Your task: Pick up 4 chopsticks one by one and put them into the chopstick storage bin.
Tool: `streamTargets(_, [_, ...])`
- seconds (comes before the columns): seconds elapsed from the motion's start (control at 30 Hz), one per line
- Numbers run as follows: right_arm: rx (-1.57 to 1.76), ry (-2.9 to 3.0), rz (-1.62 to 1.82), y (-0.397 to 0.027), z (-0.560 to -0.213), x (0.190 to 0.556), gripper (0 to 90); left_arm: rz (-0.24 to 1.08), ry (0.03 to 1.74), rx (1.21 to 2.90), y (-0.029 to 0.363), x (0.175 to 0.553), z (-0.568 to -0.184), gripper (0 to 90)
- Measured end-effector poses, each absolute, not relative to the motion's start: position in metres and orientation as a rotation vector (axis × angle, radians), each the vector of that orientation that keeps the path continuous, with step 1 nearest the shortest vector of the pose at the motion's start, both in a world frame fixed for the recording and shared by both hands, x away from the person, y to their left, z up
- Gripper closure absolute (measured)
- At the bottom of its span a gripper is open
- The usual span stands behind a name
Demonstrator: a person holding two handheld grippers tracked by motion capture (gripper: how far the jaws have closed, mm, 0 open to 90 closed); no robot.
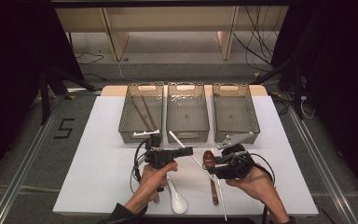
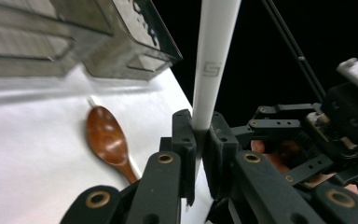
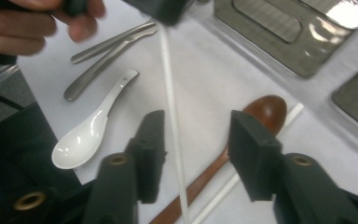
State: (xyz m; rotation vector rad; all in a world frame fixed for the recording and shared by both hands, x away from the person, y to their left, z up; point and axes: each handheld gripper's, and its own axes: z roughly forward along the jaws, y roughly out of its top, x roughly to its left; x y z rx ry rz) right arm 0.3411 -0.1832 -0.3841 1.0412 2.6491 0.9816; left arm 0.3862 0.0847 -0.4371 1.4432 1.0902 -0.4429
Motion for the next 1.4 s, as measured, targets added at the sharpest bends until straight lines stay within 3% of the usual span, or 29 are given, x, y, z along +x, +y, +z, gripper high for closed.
streamTargets(0.17, [1.14, 2.614, 0.973, -0.191, -0.389, 0.343, 40.5, -0.41, 1.107, 1.44, 0.103, 0.393, -0.43, 83.6])
streamTargets(0.47, [1.264, 2.56, 0.893, -0.201, -0.402, 0.346, 32.4, -0.348, 1.13, 1.453, 0.143, 0.405, -0.411, 83.5])
streamTargets(1.4, [1.272, 2.551, 0.856, -0.205, -0.42, 0.34, 26.9, -0.123, 1.234, 1.406, 0.234, 0.459, -0.345, 83.4])
